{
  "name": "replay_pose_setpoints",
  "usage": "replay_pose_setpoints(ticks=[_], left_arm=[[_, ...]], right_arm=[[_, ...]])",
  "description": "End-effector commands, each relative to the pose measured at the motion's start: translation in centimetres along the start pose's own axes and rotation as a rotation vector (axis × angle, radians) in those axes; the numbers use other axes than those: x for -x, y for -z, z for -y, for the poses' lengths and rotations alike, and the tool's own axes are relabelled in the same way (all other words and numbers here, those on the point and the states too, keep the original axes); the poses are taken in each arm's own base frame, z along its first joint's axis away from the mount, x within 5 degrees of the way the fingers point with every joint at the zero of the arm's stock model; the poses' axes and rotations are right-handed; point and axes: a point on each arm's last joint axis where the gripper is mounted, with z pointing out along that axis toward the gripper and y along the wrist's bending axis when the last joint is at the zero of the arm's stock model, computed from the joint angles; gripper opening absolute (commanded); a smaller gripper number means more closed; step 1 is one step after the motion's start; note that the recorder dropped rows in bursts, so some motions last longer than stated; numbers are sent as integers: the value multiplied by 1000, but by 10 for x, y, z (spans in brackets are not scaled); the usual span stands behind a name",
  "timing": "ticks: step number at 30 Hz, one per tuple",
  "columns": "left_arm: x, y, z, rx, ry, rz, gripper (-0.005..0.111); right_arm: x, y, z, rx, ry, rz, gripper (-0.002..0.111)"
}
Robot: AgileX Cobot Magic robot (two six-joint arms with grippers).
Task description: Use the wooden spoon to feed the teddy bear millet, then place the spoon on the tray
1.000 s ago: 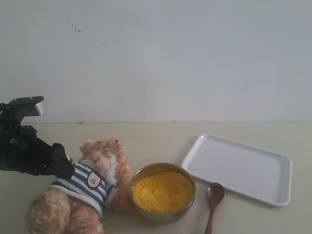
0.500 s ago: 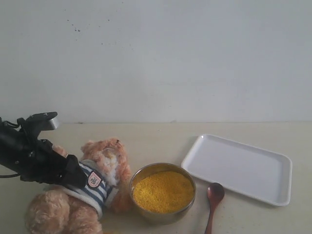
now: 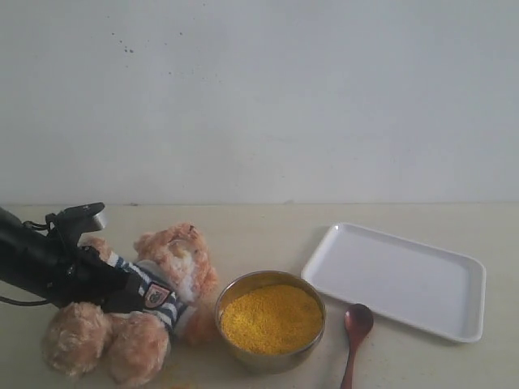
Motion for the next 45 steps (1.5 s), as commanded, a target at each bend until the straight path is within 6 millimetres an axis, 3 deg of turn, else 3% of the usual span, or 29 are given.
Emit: replay_pose_setpoints(ticks=[1, 2, 5, 8, 13, 19, 22, 45], left_arm=[[1, 19, -3, 22, 1, 43, 4], [-1, 25, -3, 18, 5, 47, 4], [-17, 67, -2, 8, 41, 88, 4], [-38, 105, 11, -99, 16, 106, 4], [-67, 131, 30, -327, 68, 146, 4], [-111, 134, 32, -337, 135, 131, 4], [-123, 133, 32, -328, 168, 128, 4], [-128, 134, 35, -357, 151, 99, 4]], right_arm=[[0, 0, 0, 1, 12, 5, 0], [0, 0, 0, 1, 12, 5, 0], [0, 0, 0, 1, 12, 5, 0], [0, 0, 0, 1, 12, 5, 0], [0, 0, 0, 1, 12, 5, 0], [0, 0, 0, 1, 12, 5, 0], [0, 0, 0, 1, 12, 5, 0], [0, 0, 0, 1, 12, 5, 0]])
